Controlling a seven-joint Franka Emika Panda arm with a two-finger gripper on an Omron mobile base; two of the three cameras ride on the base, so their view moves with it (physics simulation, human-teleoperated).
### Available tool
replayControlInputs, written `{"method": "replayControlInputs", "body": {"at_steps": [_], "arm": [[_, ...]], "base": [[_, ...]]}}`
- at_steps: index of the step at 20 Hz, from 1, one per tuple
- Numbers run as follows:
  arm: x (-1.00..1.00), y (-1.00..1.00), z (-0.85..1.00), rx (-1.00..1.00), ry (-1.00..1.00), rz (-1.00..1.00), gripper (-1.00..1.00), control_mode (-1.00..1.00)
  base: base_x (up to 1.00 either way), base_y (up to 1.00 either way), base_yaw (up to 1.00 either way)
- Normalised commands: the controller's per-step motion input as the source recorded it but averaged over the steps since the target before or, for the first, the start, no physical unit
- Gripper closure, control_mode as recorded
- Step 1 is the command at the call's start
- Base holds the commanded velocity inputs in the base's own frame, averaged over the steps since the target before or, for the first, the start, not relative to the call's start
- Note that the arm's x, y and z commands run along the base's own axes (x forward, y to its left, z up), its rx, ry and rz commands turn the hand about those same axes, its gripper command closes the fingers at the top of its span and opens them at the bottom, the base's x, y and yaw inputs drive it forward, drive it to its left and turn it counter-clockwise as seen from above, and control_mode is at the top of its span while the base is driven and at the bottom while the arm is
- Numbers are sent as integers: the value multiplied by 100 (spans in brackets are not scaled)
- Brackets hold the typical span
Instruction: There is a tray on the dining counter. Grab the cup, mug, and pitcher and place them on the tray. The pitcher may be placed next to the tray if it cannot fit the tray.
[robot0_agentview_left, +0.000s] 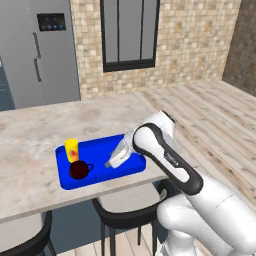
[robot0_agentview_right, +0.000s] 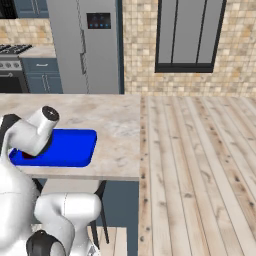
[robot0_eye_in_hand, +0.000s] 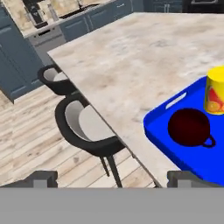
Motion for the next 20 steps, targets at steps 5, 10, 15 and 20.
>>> {"method": "replayControlInputs", "body": {"at_steps": [5, 10, 15, 20], "arm": [[-74, -62, 59, 2, 17, -36, -100, -100], [-33, -54, 25, -29, -1, -31, -100, -100], [-23, -54, 7, -30, 2, -33, -100, -100], [-18, -61, 17, -10, 18, -37, -100, -100]], "base": [[0, 0, 0], [0, 0, 0], [0, 0, 0], [0, 0, 0]]}}
